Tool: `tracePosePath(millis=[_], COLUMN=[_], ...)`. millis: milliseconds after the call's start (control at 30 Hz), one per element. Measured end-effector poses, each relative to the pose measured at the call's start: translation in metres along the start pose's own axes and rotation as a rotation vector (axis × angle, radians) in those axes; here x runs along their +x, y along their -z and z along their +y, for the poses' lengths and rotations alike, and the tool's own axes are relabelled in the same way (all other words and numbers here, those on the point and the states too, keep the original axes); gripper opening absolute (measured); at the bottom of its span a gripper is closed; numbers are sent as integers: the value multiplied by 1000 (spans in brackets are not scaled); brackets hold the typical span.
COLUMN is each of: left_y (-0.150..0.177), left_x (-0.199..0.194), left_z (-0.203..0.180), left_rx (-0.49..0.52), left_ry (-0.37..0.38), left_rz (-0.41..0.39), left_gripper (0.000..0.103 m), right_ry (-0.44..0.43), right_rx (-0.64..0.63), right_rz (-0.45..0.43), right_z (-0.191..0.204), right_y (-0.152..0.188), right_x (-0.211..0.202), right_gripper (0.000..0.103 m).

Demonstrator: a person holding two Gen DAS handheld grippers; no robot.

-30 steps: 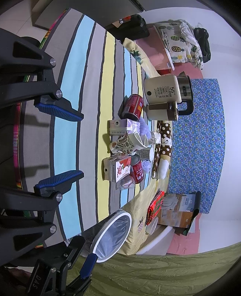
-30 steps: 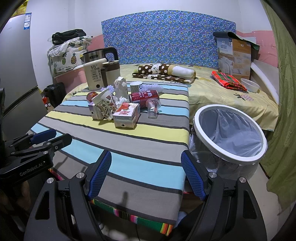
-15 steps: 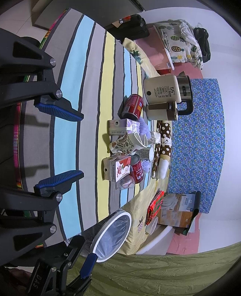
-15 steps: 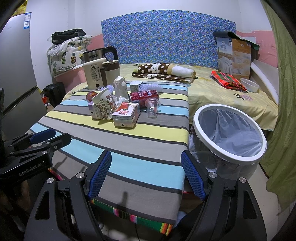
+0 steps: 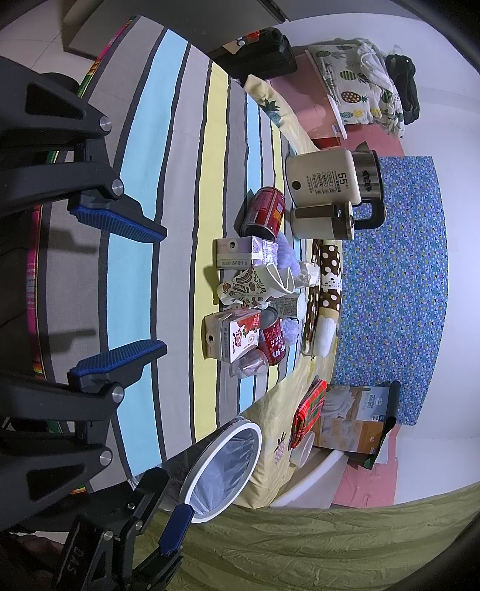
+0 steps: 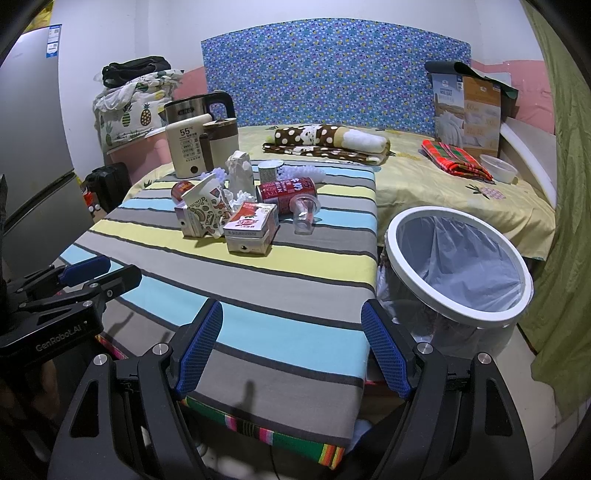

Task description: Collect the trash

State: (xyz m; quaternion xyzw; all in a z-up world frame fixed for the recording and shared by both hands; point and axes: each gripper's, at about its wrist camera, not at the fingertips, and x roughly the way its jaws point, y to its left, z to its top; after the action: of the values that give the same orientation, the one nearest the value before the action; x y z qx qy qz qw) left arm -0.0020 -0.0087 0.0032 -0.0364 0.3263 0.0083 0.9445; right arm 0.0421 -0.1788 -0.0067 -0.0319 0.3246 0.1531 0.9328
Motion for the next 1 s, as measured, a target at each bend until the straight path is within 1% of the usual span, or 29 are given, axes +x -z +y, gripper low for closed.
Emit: tracePosePath(millis=[667,867,1000], left_y=[-1,-4,-5], left_x=[-1,3,10], left_z=[-1,0,6], left_rx=[3,8,-10], left_ry=[5,17,18], left_rz=[-1,5,15], left_gripper=[55,54,55], right_ry=[-2,-5,-7], right_rx=[-2,-4,-2], right_rz=[3,12,18], right_z=[1,4,2], right_y=[1,0,-3], right_x=[2,5,8], right_gripper=[78,78,78])
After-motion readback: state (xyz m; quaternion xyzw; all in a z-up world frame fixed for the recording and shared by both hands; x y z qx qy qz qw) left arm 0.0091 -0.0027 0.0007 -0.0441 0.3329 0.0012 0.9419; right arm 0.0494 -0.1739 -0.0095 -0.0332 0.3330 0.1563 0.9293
